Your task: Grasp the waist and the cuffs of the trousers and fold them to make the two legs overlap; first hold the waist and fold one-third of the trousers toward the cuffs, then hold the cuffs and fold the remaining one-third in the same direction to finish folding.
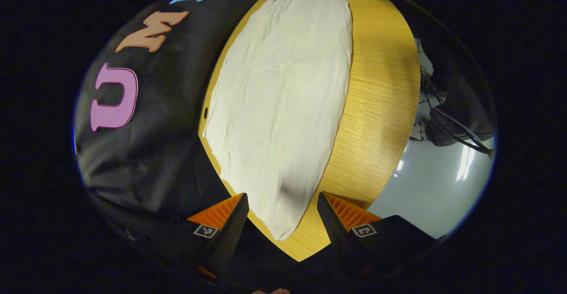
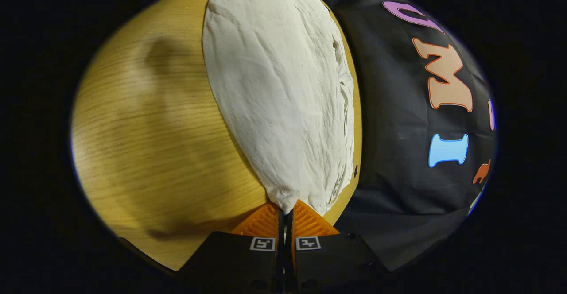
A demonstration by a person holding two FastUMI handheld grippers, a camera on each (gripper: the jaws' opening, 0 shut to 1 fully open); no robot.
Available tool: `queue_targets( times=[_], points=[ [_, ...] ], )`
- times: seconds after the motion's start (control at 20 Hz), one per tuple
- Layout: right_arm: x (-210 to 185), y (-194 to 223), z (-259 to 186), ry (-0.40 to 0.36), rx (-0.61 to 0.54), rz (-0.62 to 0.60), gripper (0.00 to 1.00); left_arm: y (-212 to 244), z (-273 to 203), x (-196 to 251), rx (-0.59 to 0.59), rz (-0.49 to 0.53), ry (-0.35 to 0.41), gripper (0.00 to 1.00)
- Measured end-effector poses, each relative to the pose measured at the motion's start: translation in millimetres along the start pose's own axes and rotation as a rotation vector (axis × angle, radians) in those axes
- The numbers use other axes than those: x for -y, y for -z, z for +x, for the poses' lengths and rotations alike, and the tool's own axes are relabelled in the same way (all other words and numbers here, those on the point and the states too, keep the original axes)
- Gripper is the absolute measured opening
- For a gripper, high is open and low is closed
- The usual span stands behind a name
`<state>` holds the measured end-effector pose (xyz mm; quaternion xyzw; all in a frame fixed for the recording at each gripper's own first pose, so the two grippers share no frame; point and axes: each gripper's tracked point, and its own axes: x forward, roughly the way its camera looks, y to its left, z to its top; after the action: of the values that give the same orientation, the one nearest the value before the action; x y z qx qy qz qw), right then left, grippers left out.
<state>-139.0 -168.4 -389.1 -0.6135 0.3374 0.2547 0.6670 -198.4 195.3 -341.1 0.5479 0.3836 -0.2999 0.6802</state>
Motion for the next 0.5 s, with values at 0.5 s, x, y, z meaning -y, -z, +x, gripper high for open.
queue_targets(
  times=[0.5],
  points=[
    [0, 0, -1, 0.046, -0.007, 0.026, 0.03, -8, 29, -15, -0.040, 0.042, 0.002, 0.75]
  ],
)
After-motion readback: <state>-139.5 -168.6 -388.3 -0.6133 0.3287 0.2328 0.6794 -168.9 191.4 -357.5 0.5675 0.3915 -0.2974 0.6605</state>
